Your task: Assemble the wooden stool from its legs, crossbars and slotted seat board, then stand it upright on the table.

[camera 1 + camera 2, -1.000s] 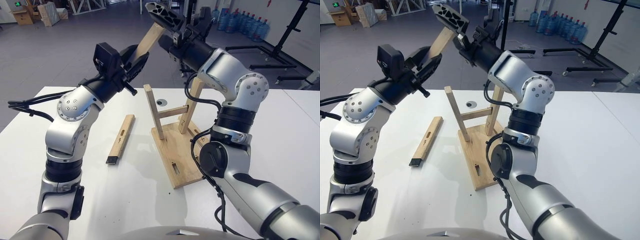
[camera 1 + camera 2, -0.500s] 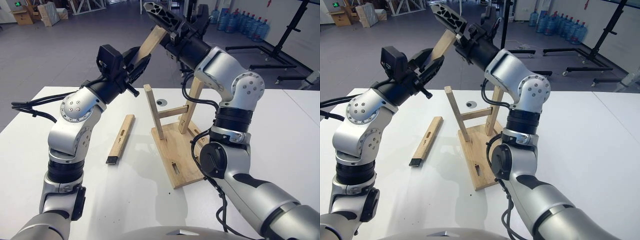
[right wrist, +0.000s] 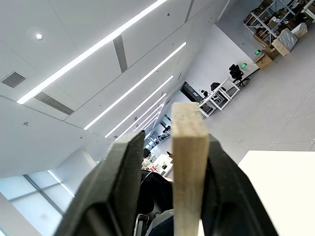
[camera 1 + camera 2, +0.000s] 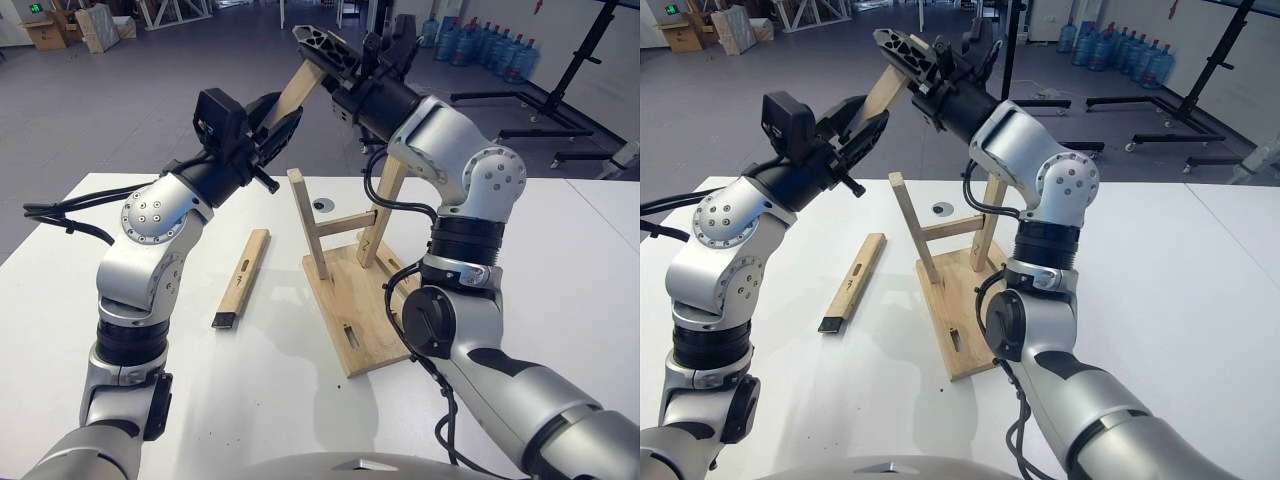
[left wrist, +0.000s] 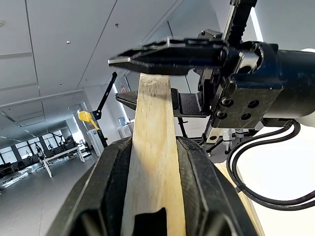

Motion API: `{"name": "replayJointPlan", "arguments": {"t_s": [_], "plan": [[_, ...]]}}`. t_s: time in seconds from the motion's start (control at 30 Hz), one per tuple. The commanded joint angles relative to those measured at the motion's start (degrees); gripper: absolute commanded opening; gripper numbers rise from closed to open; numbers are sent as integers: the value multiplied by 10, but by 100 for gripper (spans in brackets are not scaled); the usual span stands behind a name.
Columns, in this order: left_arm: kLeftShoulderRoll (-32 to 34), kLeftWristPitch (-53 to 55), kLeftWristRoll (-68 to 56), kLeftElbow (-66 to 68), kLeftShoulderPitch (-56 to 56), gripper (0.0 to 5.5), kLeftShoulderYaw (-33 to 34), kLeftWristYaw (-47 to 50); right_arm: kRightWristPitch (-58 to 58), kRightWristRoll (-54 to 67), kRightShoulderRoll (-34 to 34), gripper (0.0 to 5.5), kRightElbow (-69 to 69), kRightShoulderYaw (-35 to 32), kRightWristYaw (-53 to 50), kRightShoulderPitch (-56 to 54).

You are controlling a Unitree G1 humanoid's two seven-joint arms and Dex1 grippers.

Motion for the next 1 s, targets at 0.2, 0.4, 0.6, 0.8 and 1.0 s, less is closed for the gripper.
{"name": "replayJointPlan", "arguments": {"t_s": [0.2, 0.4, 0.6, 0.8, 1.0], "plan": [[0, 3, 5, 0, -9, 127, 0, 0, -7, 15, -6, 39, 1, 17, 0, 6], [-6, 9, -2, 3, -10, 127, 0, 2, -19, -4, -21, 39, -9, 36, 13, 14], [-29, 51, -61, -21, -36, 250, 40, 25, -38, -34, -58, 39, -20, 47, 42, 16], [-37, 112, -219, -40, -74, 338, 202, 116, -54, -85, -205, 39, -26, 0, 90, 43], [-34, 123, -242, -8, -14, 397, 275, 192, -59, -145, -355, 39, -38, -37, 183, 147]]}}
